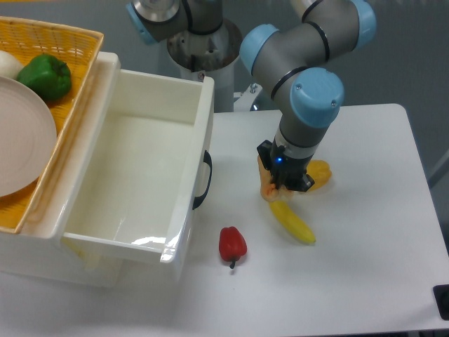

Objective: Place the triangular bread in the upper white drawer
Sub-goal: 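Close the gripper on the triangular bread and lift it off the table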

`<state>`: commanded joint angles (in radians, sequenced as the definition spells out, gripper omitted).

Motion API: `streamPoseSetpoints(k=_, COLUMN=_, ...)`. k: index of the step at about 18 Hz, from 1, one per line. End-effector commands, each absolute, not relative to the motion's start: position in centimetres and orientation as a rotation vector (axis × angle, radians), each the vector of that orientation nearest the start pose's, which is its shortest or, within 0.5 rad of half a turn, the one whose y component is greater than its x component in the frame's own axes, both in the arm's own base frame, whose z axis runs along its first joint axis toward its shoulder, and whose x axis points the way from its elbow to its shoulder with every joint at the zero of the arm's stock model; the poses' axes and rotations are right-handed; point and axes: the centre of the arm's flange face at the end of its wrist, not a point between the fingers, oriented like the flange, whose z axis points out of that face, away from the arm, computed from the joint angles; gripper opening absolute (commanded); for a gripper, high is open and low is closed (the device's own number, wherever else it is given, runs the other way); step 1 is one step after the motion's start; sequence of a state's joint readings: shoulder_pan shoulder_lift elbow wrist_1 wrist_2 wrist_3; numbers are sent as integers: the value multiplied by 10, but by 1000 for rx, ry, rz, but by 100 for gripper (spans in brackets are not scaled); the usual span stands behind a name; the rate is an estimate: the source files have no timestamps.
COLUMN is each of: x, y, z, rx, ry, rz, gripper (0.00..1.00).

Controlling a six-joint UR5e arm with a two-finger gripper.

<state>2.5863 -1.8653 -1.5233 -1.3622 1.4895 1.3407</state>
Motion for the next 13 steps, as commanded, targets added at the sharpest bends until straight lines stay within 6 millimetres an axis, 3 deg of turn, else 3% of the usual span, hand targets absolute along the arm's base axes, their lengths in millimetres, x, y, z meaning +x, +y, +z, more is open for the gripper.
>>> streamPoseSetpoints(k=13, x=-428, y=429, z=376, rx=-3063, ry=455, rz=-151, gripper=0)
